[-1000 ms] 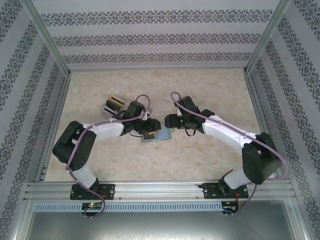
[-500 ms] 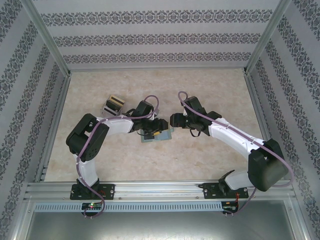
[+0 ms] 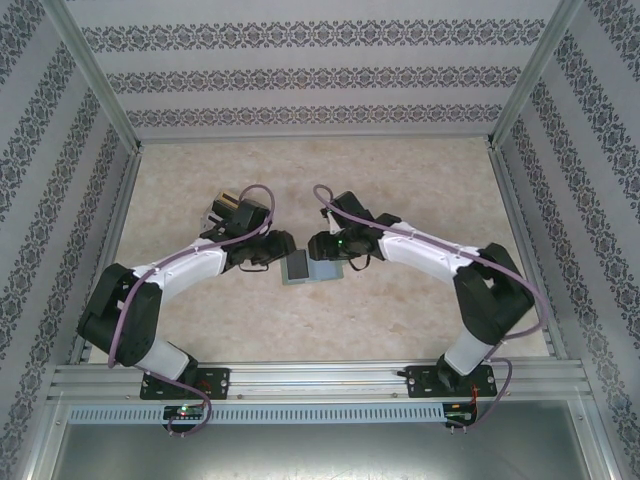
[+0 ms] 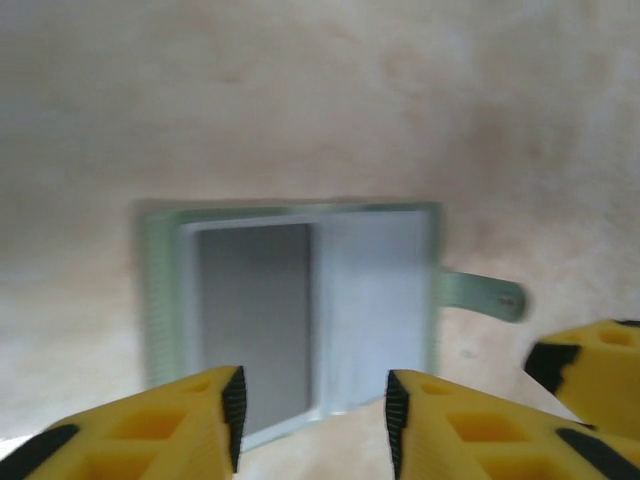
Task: Take the credit cards out of the card holder
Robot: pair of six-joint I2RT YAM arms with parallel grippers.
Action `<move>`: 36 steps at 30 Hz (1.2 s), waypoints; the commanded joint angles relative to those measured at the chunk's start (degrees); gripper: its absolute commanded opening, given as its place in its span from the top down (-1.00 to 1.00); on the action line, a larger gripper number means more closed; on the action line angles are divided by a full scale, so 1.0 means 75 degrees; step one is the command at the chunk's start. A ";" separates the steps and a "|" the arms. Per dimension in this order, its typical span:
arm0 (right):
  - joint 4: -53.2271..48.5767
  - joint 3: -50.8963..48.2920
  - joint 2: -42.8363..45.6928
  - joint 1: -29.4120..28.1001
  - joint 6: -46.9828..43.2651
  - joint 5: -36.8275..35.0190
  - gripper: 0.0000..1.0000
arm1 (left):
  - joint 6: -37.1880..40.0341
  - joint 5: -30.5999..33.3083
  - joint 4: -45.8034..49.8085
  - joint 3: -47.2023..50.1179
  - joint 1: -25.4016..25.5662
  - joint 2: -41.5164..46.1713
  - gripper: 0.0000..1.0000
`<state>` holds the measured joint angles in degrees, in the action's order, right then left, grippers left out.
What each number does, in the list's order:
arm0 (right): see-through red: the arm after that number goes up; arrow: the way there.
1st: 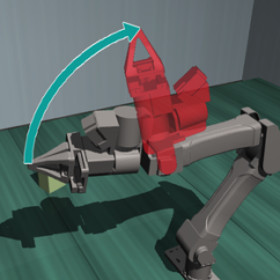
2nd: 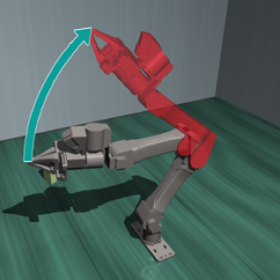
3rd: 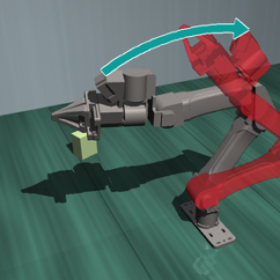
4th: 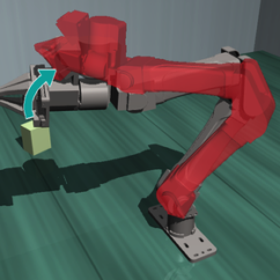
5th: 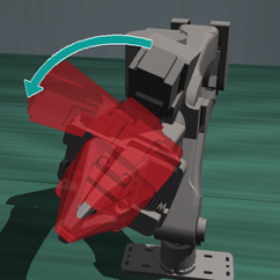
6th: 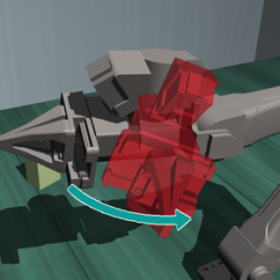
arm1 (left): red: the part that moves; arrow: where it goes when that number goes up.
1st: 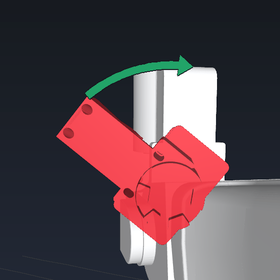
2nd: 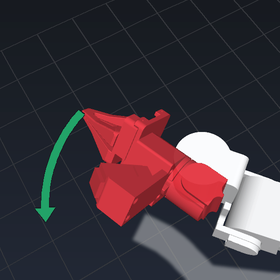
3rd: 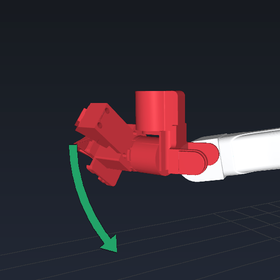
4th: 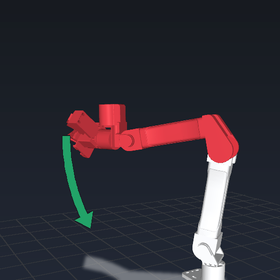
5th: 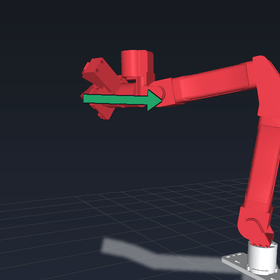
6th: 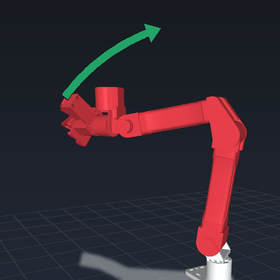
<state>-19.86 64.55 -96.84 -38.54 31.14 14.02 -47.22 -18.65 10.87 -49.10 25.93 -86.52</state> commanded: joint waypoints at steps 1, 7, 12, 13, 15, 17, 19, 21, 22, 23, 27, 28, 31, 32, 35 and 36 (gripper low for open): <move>0.0235 0.0341 -0.0528 -0.0036 0.0142 0.0857 0.16 | -0.0112 0.0435 0.0475 0.0263 -0.0068 0.0129 0.20; 0.0518 0.0614 -0.1334 0.0046 0.0379 0.1467 0.46 | -0.0307 0.0204 0.0067 0.0454 -0.0074 -0.0145 0.32; 0.0661 0.0570 -0.1595 0.0203 0.0494 0.1568 0.49 | -0.0371 0.0055 -0.0131 0.0309 -0.0079 -0.0471 0.41; 0.0679 0.0568 -0.1658 0.0237 0.0501 0.1593 0.49 | -0.0372 0.0049 -0.0130 0.0260 -0.0081 -0.0525 0.43; 0.0730 0.0551 -0.1773 0.0315 0.0512 0.1743 0.51 | -0.0383 -0.0011 -0.0156 0.0166 -0.0082 -0.0660 0.47; 0.0777 0.0545 -0.1879 0.0356 0.0519 0.1894 0.56 | -0.0395 -0.0067 -0.0201 0.0101 -0.0082 -0.0753 0.52; 0.0872 0.0516 -0.1948 0.0414 0.0505 0.2172 0.59 | -0.0430 -0.0138 -0.0265 0.0042 -0.0083 -0.0842 0.55; 0.0971 0.0453 -0.1930 0.0442 0.0513 0.2279 0.59 | -0.0467 -0.0168 -0.0270 -0.0005 -0.0082 -0.0895 0.57; 0.0973 0.0441 -0.1924 0.0456 0.0504 0.2267 0.59 | -0.0476 -0.0173 -0.0272 -0.0031 -0.0082 -0.0929 0.60; 0.0968 0.0440 -0.1924 0.0476 0.0496 0.2265 0.60 | -0.0490 -0.0173 -0.0264 -0.0051 -0.0083 -0.0966 0.61; 0.0974 0.0419 -0.1981 0.0510 0.0478 0.2244 0.59 | -0.0520 -0.0203 -0.0213 -0.0160 -0.0076 -0.1137 0.65; 0.0975 0.0416 -0.1994 0.0513 0.0488 0.2244 0.58 | -0.0533 -0.0211 -0.0232 -0.0172 -0.0082 -0.1155 0.66; 0.0949 0.0404 -0.2005 0.0522 0.0472 0.2180 0.54 | -0.0549 -0.0254 -0.0271 -0.0170 -0.0074 -0.1217 0.65; 0.0930 0.0394 -0.2000 0.0522 0.0467 0.2154 0.52 | -0.0568 -0.0277 -0.0280 -0.0169 -0.0080 -0.1236 0.66; 0.0918 0.0393 -0.2017 0.0531 0.0432 0.2141 0.49 | -0.0594 -0.0381 -0.0331 -0.0179 -0.0079 -0.1322 0.64; 0.0908 0.0382 -0.2028 0.0531 0.0442 0.2139 0.48 | -0.0616 -0.0395 -0.0326 -0.0182 -0.0077 -0.1343 0.63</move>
<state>-13.21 67.77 -111.18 -34.98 34.59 29.65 -50.72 -20.58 9.63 -49.17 25.76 -95.77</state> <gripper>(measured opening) 0.258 0.183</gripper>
